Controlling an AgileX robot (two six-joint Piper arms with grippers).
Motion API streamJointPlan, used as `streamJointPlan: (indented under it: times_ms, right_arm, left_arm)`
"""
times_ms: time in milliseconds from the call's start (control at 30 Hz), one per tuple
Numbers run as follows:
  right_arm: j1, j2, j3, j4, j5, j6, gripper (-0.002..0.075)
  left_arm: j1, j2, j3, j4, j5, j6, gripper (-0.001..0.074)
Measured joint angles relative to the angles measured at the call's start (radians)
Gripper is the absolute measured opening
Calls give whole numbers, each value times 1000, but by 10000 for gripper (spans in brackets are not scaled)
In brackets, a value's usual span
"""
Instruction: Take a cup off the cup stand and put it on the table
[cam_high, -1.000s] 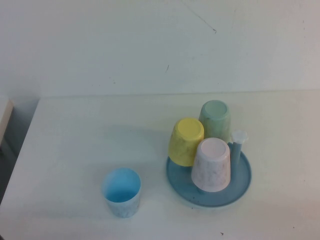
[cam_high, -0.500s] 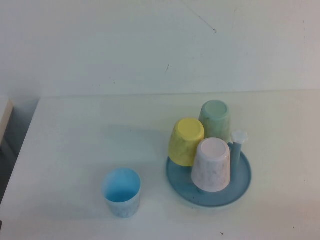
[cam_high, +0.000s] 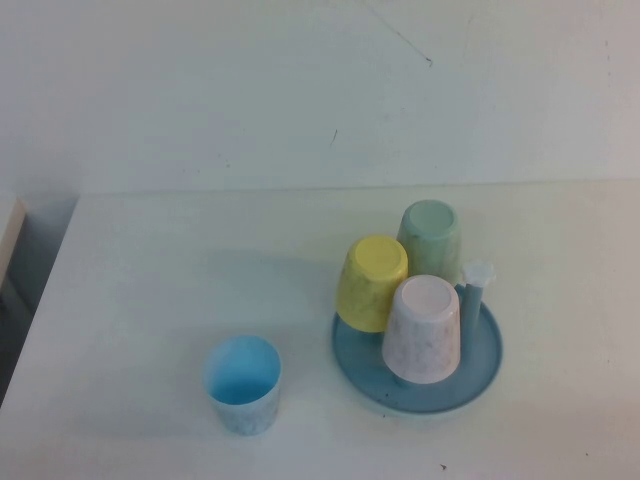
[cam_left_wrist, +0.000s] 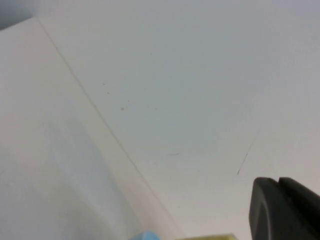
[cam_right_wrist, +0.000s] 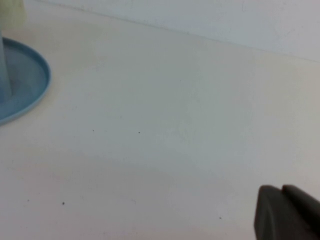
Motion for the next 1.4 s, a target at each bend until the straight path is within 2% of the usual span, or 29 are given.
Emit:
streamJointPlan:
  times_ms: [100,200,467,567,667,733,833,1000,1133,1267,1400]
  right_arm:
    - [0,0,0,0,0,0,-3]
    - [0,0,0,0,0,0,-3]
    - [0,0,0,0,0,0,-3]
    - [0,0,0,0,0,0,-3]
    - [0,0,0,0,0,0,-3]
    - [0,0,0,0,0,0,-3]
    - [0,-2,0,0,0,0,-3]
    - [0,-2,0,0,0,0,-3]
    - [0,-2,0,0,0,0,-3]
    - [0,-2,0,0,0,0,-3]
    - [0,-2,0,0,0,0,-3]
  left_arm:
    - [-7,0,-9,3,83,140,-3]
    - [-28,56,-118,77,294,305,-3]
    - [-40,592,-715,615,824,520,-3]
    - [-40,780,-901,686,1008,593,-3]
    - [-59,931,-1032,720,1073,626,-3]
    - [-112,1010,-1095,746,1074,633,-3]
    - [-248,1114,-1197,788,1074,605,-3]
    - [-562,1315,-1376,1002,1088,430,-3]
    - [-731,1469,-1515,1181,1102,337,-3]
    - [-849,1602,-1649,1253,1102,308,-3]
    - [-887,1707,-1776,1263,1102,261,28]
